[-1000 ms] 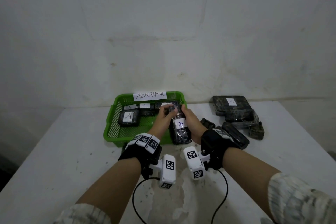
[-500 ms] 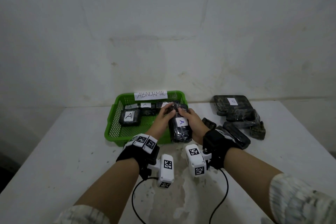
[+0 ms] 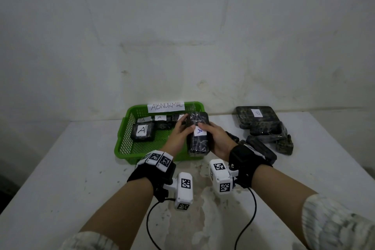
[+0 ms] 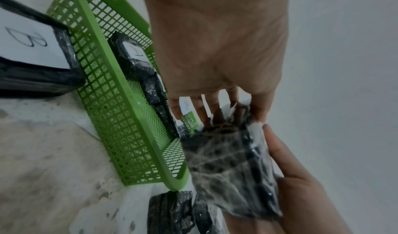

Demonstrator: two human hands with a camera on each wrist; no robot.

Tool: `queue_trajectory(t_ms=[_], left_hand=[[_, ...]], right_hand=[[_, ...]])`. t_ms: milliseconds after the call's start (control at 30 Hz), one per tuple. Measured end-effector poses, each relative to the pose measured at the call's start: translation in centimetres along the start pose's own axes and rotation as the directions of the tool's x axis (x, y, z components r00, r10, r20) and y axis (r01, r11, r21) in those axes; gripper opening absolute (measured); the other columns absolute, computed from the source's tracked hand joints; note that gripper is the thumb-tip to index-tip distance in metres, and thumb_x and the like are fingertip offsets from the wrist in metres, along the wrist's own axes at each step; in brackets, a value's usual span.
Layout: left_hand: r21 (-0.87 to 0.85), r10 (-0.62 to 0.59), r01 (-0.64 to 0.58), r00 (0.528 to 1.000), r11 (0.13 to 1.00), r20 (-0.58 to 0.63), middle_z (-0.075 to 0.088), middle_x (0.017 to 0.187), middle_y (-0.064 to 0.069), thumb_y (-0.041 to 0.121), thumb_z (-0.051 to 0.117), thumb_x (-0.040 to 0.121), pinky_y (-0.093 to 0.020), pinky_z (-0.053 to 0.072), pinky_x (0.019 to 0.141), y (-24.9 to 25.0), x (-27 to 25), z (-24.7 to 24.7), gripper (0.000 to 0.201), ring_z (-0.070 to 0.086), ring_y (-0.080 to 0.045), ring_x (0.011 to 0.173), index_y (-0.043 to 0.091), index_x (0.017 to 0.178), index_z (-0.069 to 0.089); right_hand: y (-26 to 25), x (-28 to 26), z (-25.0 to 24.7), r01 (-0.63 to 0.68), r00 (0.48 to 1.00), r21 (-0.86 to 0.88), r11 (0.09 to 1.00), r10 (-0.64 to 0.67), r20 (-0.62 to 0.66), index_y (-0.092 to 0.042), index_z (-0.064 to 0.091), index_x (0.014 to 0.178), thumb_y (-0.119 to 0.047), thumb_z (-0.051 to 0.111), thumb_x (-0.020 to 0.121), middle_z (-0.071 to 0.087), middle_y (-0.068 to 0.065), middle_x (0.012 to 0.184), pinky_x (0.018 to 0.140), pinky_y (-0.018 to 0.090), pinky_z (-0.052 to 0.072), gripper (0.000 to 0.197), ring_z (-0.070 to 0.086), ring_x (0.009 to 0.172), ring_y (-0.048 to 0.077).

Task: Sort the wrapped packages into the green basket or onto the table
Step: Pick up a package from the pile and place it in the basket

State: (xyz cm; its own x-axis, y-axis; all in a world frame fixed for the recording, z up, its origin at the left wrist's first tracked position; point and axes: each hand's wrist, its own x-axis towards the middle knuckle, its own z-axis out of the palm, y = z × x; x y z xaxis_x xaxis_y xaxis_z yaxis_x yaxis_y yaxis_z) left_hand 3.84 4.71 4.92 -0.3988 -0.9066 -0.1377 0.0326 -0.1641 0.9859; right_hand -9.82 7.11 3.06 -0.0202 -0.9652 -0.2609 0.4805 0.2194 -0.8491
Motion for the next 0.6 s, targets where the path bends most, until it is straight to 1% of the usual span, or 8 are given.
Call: queue_trajectory(t_ms=[67,133,200,267,333,433,533,600], left_hand=[[-0.016,0.019,-0.019,1.0,1.0,-0.012,0.048,0.135,-0.013,0.011,0.051,0.094,-0.02,0.049,0.076,0.0,0.1,0.1,0.054,0.056,-0.016,0.103,0.023,0.143,0.031],[-0.021,0.024,-0.025,0.999,0.999,-0.032,0.049,0.134,-0.013,0.012,0.051,0.094,-0.021,0.051,0.076,0.1,0.1,0.1,0.053,0.057,-0.015,0.101,0.023,0.142,0.032],[-0.004,0.02,-0.02,0.999,1.0,-0.032,0.048,0.135,-0.013,0.015,0.051,0.094,-0.02,0.049,0.075,0.2,0.1,-0.1,0.054,0.054,-0.018,0.106,0.023,0.143,0.03],[0.031,0.006,-0.005,1.0,0.999,-0.016,0.047,0.134,-0.008,0.019,0.05,0.095,-0.017,0.045,0.073,0.1,0.0,-0.2,0.056,0.05,-0.017,0.11,0.022,0.145,0.027],[0.042,-0.019,0.019,1.0,0.999,0.002,0.048,0.134,-0.006,0.018,0.051,0.094,-0.022,0.047,0.079,-0.2,-0.2,-0.3,0.057,0.05,-0.017,0.112,0.022,0.145,0.026],[0.038,-0.022,0.022,1.0,0.999,-0.011,0.046,0.139,-0.014,0.014,0.053,0.093,-0.036,0.047,0.092,-0.5,-0.2,-0.5,0.058,0.052,-0.025,0.119,0.021,0.144,0.028],[0.001,-0.03,0.03,0.999,1.0,-0.023,0.046,0.138,-0.016,0.012,0.05,0.095,-0.034,0.05,0.087,-0.4,-0.1,-0.8,0.055,0.053,-0.028,0.117,0.02,0.144,0.028],[-0.009,-0.036,0.035,0.999,0.999,-0.015,0.046,0.138,-0.014,0.015,0.049,0.095,-0.027,0.053,0.078,-0.2,-0.1,-1.1,0.054,0.055,-0.023,0.11,0.02,0.145,0.028]], right_hand=[[-0.1,-0.1,0.1,-0.026,0.999,-0.005,1.0,0.027,0.036,-0.009,0.052,0.132,-0.019,0.055,0.095,0.061,0.017,0.127,0.081,0.039,0.055,0.039,0.063,0.107,0.029],[-0.2,-0.3,0.2,-0.071,0.995,-0.026,0.997,0.073,0.066,-0.016,0.053,0.131,-0.023,0.054,0.096,0.064,0.011,0.12,0.079,0.042,0.057,0.035,0.064,0.105,0.027],[-0.3,-0.4,0.0,-0.078,0.995,-0.043,0.996,0.08,0.061,-0.019,0.054,0.128,-0.022,0.054,0.096,0.064,0.009,0.118,0.085,0.047,0.055,0.032,0.063,0.107,0.028],[-0.2,-0.4,0.0,-0.054,0.998,-0.064,0.996,0.056,0.038,-0.019,0.054,0.127,-0.021,0.055,0.096,0.062,0.01,0.124,0.092,0.048,0.052,0.032,0.06,0.113,0.029],[0.0,-0.4,0.0,-0.03,0.999,-0.07,0.997,0.031,0.015,-0.017,0.053,0.13,-0.021,0.055,0.096,0.061,0.012,0.128,0.092,0.048,0.052,0.035,0.06,0.114,0.03],[0.4,-0.3,0.1,-0.018,1.0,-0.064,0.998,0.019,0.009,-0.018,0.05,0.136,-0.026,0.055,0.096,0.061,0.011,0.129,0.096,0.052,0.049,0.041,0.06,0.116,0.03],[0.6,-0.3,0.1,-0.045,0.999,-0.051,0.998,0.046,0.028,-0.016,0.052,0.135,-0.031,0.053,0.096,0.06,0.013,0.131,0.102,0.052,0.045,0.041,0.056,0.122,0.031],[0.6,-0.2,0.0,-0.052,0.998,-0.03,0.998,0.053,0.032,-0.014,0.052,0.134,-0.025,0.054,0.095,0.058,0.015,0.133,0.102,0.053,0.045,0.04,0.054,0.123,0.033]])
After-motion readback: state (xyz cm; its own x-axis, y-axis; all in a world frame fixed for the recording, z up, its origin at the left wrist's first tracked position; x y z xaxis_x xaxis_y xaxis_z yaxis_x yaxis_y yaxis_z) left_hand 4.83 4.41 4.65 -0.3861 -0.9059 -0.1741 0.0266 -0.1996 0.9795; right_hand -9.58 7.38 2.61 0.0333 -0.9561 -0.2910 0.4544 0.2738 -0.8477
